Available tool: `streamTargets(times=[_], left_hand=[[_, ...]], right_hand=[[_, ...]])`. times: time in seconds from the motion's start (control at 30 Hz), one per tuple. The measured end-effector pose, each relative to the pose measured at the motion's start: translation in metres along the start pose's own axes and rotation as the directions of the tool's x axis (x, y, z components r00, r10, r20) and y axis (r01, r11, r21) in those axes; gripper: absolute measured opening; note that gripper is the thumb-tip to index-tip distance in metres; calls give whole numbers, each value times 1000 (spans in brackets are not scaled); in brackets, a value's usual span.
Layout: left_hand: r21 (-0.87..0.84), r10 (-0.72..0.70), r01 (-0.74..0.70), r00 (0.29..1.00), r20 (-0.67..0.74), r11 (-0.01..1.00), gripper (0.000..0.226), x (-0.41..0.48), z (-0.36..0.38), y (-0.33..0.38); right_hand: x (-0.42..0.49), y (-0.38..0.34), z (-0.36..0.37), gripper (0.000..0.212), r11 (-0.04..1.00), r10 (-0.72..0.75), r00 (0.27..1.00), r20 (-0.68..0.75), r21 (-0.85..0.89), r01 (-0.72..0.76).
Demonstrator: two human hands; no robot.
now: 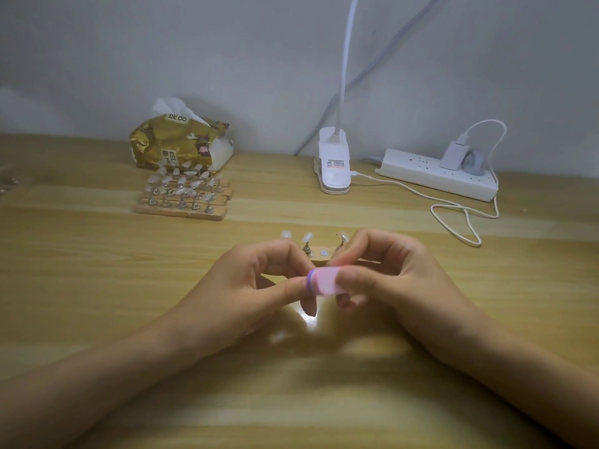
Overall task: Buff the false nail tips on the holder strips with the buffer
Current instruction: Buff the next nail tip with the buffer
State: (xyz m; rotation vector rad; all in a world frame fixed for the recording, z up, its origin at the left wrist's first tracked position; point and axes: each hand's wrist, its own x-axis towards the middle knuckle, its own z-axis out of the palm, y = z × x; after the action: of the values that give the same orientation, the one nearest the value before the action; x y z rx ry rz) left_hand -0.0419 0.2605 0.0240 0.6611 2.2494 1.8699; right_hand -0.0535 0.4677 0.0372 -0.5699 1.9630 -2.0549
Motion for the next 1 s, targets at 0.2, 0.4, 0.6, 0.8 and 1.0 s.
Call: streamTargets(times=[0.2, 0.4, 0.6, 0.8, 1.0], left_hand=[[-19, -5, 5, 1000, -2, 1000, 7, 0, 0, -1], [-37, -7, 6, 1000, -14, 999, 9, 0, 0, 0], [-58, -14, 12, 1000, -28, 998, 10, 0, 0, -1], [-26, 7, -8, 1000, -25, 1000, 14, 0, 1, 1], [-43, -13, 12, 999, -32, 999, 9, -1, 1, 1]], right_hand=[[3, -1, -3, 12, 998, 22, 996, -83, 62, -17], [3, 0, -9, 18, 996, -7, 993, -115, 91, 18], [4, 1, -6, 14, 999, 21, 995, -93, 31, -18], [0, 1, 1, 17, 999, -53, 998, 30, -10, 54], [-1, -1, -4, 19, 998, -63, 998, -31, 29, 64]])
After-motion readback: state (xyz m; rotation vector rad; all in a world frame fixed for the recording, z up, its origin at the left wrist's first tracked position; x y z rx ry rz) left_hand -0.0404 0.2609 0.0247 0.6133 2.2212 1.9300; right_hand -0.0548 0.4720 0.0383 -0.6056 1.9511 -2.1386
